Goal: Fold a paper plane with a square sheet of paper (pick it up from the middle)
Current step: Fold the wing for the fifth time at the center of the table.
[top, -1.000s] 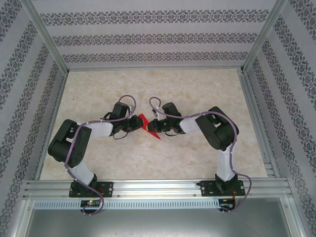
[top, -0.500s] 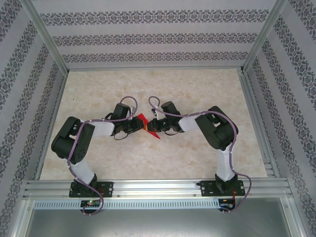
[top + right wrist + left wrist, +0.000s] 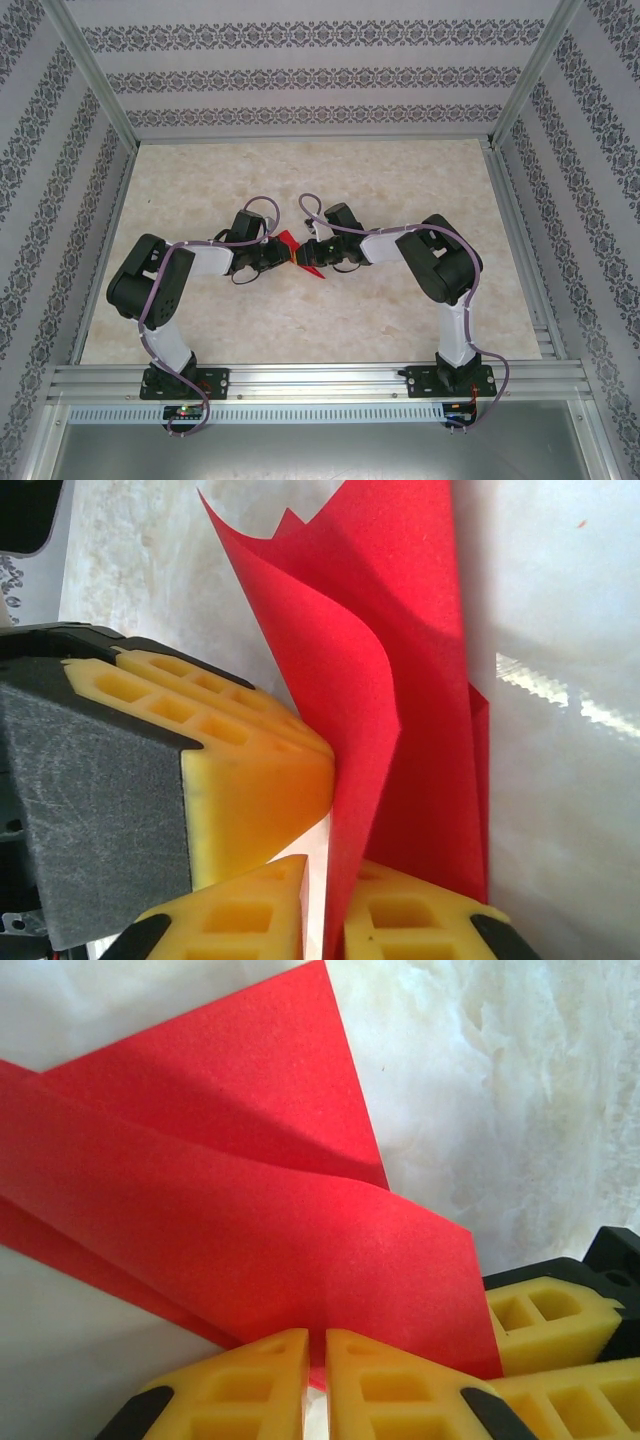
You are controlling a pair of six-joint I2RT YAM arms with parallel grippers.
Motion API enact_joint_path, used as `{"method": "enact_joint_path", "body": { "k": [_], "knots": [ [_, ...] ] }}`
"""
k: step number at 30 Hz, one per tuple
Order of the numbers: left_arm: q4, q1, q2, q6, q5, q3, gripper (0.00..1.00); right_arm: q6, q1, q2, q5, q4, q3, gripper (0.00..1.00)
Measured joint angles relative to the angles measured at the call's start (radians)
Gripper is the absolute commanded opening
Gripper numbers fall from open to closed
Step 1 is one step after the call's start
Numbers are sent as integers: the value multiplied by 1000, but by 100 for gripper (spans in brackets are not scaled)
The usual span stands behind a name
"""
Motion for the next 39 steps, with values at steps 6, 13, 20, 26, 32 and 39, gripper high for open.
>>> {"method": "enact_joint_path", "body": {
  "k": [6,13,20,26,32,39],
  "knots": [
    [-22,-1,6,0,-11,15,13,-12,0,-18,9,-44,4,20],
    [-41,-1,12,0,-11,28,13,-31,0,-56,18,-88,-8,21],
    [-47,-1,14,0,-9,33,13,-51,-3,-66,19,-93,-39,12],
    [-60,-1,17,3,-5,47,14,-41,-14,-66,16,-63,-58,4],
    [-60,-1,6,16,6,48,18,-13,-20,-56,-4,-26,-66,0],
    [4,-1,-28,25,59,31,18,26,-25,-26,-42,-3,-60,0]
  ]
}}
